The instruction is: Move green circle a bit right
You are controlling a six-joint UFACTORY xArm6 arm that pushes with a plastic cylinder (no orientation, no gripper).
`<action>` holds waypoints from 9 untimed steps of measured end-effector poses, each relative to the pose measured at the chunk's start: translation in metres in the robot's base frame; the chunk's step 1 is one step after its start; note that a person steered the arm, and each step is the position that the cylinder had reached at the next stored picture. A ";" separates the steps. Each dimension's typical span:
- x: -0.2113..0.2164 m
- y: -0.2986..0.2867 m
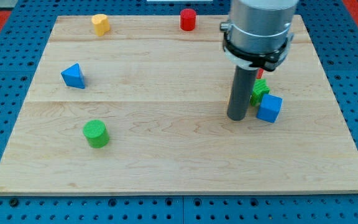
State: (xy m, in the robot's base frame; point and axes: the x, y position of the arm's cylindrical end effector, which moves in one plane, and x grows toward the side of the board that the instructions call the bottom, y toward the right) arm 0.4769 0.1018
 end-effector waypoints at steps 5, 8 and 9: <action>0.076 -0.227; -0.002 -0.310; -0.006 -0.300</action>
State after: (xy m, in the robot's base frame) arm 0.4713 -0.1982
